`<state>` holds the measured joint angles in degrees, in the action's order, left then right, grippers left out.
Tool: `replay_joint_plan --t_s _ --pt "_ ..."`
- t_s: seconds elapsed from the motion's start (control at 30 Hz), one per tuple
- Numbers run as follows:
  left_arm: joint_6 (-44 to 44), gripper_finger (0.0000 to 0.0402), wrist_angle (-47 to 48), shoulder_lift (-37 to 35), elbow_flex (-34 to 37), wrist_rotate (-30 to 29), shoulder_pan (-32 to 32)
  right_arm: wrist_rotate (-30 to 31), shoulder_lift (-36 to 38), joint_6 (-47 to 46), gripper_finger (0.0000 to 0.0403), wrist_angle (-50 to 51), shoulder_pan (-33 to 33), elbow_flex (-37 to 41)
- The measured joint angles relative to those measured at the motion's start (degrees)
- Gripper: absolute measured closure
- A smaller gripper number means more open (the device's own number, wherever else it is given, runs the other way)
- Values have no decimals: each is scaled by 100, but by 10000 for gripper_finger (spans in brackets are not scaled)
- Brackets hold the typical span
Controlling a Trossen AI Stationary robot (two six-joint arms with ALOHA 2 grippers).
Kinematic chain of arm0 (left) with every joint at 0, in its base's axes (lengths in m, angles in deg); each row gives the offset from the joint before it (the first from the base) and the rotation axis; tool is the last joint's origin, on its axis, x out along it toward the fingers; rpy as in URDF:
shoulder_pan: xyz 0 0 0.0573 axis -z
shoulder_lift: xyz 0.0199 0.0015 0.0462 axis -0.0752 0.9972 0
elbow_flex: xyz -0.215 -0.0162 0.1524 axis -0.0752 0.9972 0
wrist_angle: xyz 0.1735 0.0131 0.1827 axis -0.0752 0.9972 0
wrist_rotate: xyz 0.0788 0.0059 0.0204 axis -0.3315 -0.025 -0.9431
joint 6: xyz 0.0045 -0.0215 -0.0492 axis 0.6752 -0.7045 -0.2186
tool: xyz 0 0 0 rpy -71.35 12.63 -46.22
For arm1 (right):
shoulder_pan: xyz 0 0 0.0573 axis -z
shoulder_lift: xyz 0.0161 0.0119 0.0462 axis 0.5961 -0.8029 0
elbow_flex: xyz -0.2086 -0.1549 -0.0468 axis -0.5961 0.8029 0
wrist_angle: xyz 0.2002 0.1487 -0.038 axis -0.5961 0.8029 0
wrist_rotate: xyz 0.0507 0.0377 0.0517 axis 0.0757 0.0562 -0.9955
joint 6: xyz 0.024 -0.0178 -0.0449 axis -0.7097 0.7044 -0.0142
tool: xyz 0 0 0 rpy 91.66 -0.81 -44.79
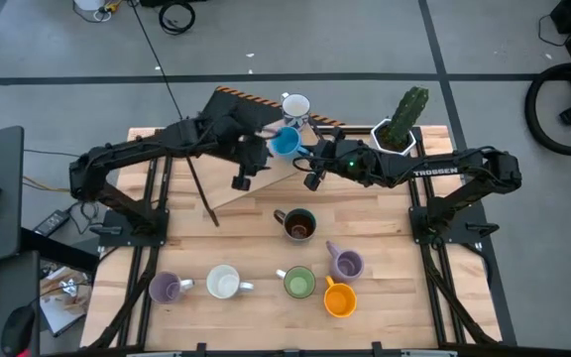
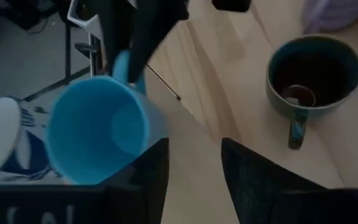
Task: Place coffee mugs
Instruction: Put the light blue mug on the shelf
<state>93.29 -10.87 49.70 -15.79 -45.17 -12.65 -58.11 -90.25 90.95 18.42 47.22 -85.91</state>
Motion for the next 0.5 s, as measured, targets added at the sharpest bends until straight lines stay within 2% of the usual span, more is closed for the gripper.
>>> replay_joint_plan --t_s 0.23,0.4,0.5 --pt "-416 266 -1202 -881 1341 -176 185 96 203 -232 338 -700 -1 601" --pt "-1063 269 -1955 -1431 1958 -173 214 144 419 -452 338 -1045 -4 973" --pt "-1399 269 -2254 -1698 2268 -181 223 372 439 -518 337 -1162 -35 1061"
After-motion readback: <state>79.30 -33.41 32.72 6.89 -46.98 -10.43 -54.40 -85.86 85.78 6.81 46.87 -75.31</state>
